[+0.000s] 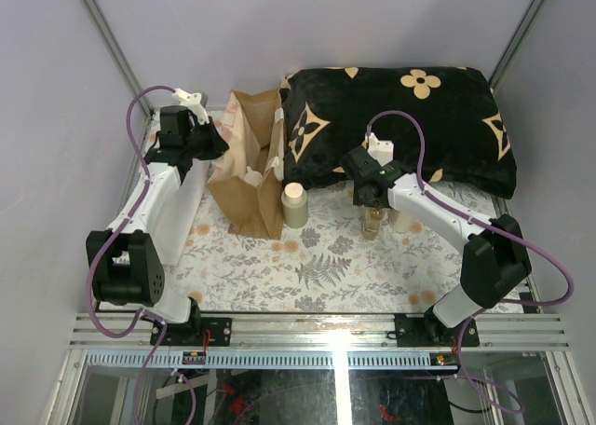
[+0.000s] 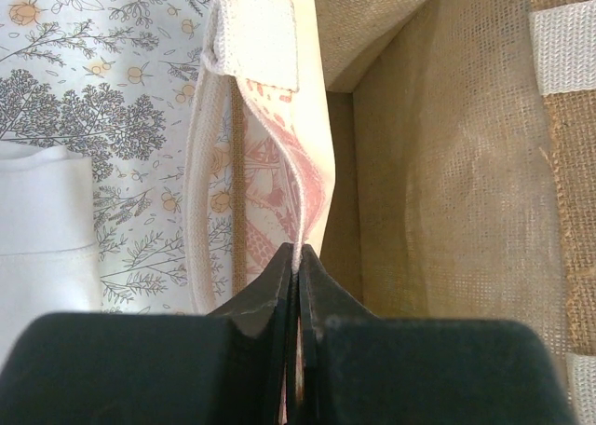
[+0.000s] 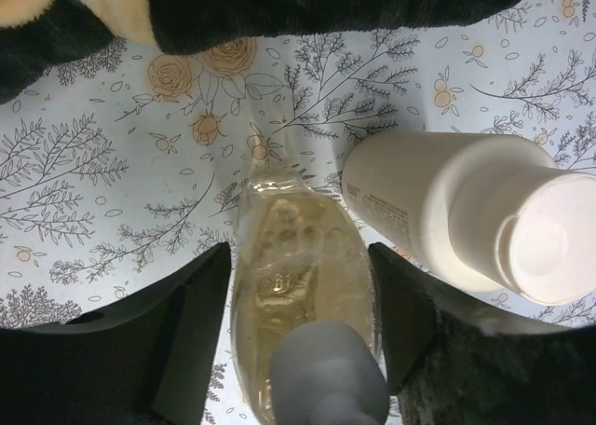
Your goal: Place the personal care products into the canvas bag
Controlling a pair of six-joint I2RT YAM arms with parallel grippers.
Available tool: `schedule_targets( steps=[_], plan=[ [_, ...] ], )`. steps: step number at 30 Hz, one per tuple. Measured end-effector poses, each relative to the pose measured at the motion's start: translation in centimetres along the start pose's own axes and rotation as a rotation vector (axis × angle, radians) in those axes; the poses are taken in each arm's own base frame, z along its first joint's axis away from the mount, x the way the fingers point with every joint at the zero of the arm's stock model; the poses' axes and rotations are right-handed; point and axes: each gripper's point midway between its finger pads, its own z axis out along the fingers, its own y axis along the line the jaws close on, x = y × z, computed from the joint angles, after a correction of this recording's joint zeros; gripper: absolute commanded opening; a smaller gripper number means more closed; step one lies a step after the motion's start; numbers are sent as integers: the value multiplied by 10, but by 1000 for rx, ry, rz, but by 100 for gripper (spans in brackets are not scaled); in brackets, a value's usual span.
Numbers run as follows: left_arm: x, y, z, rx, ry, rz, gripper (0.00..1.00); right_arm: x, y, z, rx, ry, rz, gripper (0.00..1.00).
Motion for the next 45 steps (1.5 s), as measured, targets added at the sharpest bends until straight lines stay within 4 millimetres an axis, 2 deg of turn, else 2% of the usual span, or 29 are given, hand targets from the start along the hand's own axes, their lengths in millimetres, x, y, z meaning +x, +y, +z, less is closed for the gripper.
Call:
schedule_targets(
  steps=[3, 6, 11, 16, 19, 31, 38, 42, 45],
  plan=[
    [1, -1, 1, 1, 2, 1, 0, -2, -1, 2, 7, -10, -10, 39],
    [1, -2, 1, 3, 3, 2, 0, -4, 1, 2, 0, -18, -6, 26],
    [1, -2, 2, 1, 2, 4, 0, -6, 4, 2, -16, -22, -22, 0],
    [1, -1, 2, -4, 1, 4, 0, -10, 8, -6, -37, 14, -82, 0],
    [1, -1, 2, -6, 0, 4, 0, -27, 12, -18, -59, -3, -101, 0],
    [0, -1, 2, -8, -3, 5, 0, -152, 38, -101, -271, -338, -131, 0],
    [0, -2, 3, -4, -10, 9, 0, -220, 77, -152, -484, -585, -181, 0],
    [0, -1, 4, -3, -14, 10, 0, -248, 111, -168, -611, -691, -209, 0],
    [0, -1, 5, -2, -18, 11, 0, -262, 139, -173, -701, -742, -234, 0]
  ],
)
